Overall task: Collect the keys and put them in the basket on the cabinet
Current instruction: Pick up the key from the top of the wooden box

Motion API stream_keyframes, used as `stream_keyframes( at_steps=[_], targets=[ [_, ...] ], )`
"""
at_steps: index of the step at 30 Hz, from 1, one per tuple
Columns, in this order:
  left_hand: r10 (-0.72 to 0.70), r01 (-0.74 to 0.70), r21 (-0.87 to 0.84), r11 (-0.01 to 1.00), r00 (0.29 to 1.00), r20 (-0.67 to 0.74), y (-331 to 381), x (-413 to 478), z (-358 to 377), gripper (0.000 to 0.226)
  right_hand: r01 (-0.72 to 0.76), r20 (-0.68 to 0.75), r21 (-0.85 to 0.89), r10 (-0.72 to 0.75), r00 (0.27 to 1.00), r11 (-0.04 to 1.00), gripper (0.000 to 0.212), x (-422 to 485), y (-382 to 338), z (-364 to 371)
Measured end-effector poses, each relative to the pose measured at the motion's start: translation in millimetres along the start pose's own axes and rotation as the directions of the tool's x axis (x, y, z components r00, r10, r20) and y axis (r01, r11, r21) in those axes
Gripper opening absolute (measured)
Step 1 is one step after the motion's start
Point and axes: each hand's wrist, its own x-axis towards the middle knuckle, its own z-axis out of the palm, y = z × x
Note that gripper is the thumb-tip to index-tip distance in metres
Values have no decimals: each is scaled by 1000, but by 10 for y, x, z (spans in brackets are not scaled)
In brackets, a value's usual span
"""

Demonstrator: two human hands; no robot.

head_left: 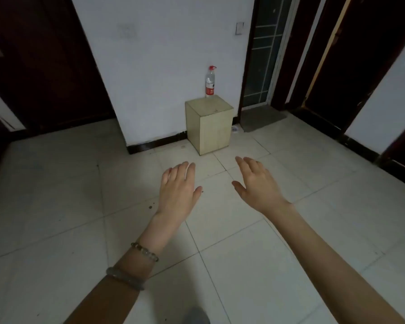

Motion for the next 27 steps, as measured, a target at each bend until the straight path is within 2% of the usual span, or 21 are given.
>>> stream_keyframes(
  at_steps=[11,27],
  targets=[
    [30,-30,-4,1000,1000,4,-162,997,548,57,-23,-39,6,23,999,1000,62,885,473,212],
    [41,-37,-48,998,995,86,-772,3678,1597,57,-66,-18,40,67,998,997,61,3478,1391,491]
  ],
)
